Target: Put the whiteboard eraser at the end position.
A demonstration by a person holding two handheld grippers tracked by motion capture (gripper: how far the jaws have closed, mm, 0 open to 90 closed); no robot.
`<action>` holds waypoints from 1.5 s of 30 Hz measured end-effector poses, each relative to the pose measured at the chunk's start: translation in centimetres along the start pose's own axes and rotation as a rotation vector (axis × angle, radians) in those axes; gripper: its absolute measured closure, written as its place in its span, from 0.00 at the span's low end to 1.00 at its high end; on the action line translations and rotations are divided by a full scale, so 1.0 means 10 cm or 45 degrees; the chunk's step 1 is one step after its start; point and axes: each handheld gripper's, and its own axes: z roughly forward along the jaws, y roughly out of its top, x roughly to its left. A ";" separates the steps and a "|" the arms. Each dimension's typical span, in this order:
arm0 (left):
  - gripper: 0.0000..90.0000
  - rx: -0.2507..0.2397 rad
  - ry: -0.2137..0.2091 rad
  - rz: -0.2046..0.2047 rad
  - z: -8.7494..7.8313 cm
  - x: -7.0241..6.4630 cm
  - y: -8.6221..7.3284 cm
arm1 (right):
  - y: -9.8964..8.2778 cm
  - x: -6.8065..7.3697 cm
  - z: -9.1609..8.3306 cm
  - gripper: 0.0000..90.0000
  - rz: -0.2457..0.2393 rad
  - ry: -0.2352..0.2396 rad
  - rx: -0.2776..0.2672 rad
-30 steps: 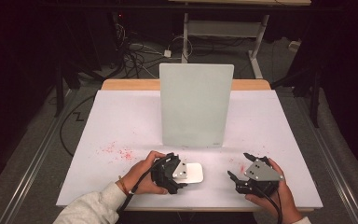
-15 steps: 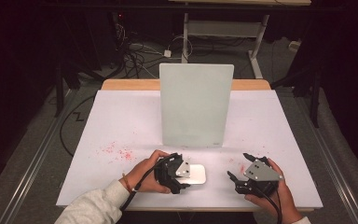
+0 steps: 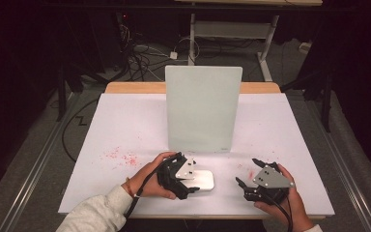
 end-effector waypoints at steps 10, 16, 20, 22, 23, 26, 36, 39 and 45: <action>0.20 -0.130 0.190 -0.072 -0.26 0.05 -0.08 | 0.01 0.01 -0.01 0.25 -0.003 -0.002 -0.008; 0.19 -0.168 0.338 -0.115 -0.41 0.07 -0.16 | 0.02 0.00 -0.02 0.25 0.000 -0.008 -0.023; 0.19 -0.190 0.395 -0.151 -0.49 0.09 -0.22 | 0.02 0.00 -0.03 0.25 0.003 -0.011 -0.029; 0.19 -0.191 0.423 -0.164 -0.52 0.09 -0.25 | 0.02 0.00 -0.03 0.25 0.002 -0.013 -0.032; 0.19 -0.200 0.434 -0.175 -0.53 0.10 -0.26 | 0.02 0.00 -0.03 0.25 0.002 -0.013 -0.032; 0.19 -0.198 0.484 -0.186 -0.56 0.10 -0.31 | 0.02 -0.01 -0.03 0.25 0.010 -0.014 -0.035; 0.20 -0.231 0.591 -0.244 -0.67 0.07 -0.42 | 0.03 -0.03 -0.04 0.25 0.013 -0.022 -0.050; 0.20 -0.221 0.603 -0.248 -0.69 0.07 -0.46 | 0.03 -0.03 -0.05 0.25 0.020 -0.027 -0.052; 0.20 -0.216 0.643 -0.267 -0.73 0.06 -0.54 | 0.03 -0.05 -0.06 0.25 0.028 -0.032 -0.063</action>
